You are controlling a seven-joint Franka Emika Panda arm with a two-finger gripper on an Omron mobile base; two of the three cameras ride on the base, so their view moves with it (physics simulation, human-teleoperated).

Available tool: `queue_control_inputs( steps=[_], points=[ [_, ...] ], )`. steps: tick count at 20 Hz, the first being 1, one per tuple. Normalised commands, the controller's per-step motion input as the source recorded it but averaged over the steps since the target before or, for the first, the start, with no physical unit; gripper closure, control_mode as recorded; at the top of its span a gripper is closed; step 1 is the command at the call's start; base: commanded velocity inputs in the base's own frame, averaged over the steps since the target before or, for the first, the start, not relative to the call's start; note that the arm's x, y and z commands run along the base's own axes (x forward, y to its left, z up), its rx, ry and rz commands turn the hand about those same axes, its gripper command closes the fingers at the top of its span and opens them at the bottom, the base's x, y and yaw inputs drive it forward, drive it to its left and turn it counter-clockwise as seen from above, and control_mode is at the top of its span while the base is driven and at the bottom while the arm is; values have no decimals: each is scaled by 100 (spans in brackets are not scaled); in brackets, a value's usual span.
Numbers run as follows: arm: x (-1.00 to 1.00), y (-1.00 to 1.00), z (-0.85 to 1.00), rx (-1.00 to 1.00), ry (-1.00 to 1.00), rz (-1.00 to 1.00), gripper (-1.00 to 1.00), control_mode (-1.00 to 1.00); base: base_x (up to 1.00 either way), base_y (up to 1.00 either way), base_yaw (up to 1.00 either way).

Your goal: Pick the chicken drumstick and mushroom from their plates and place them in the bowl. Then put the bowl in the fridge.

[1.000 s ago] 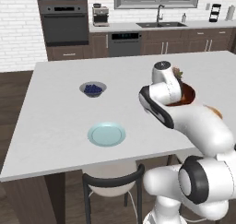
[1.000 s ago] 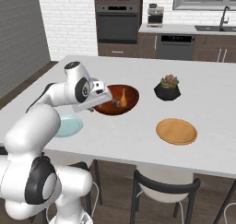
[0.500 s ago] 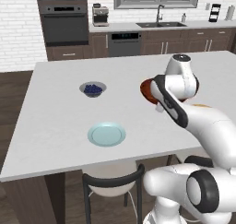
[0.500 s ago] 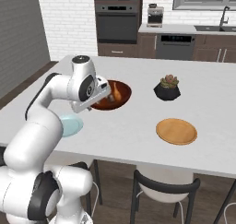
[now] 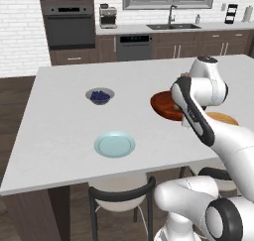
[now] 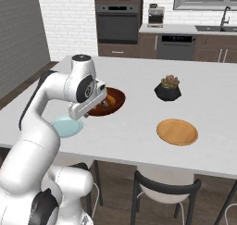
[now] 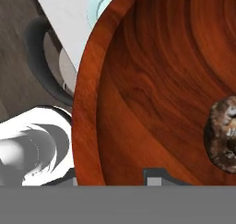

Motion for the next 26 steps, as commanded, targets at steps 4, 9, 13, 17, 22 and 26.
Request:
queue_control_inputs(
  steps=[4, 9, 13, 17, 22, 26],
  points=[
    [-49, 0, 0, -12, 4, 7, 100, -100, 0, 0, 0],
    [-31, -3, 0, -2, 0, 17, 100, -100, 0, 0, 0],
    [-28, 0, 0, 6, 0, 18, 100, -100, 0, 0, 0],
    [-17, -2, 8, 0, 1, 4, 100, -100, 0, 0, 0],
    [-14, -27, 1, 3, 0, 7, 100, -100, 0, 0, 0],
    [0, -3, 0, 1, 0, 5, 100, -100, 0, 0, 0]
  ],
)
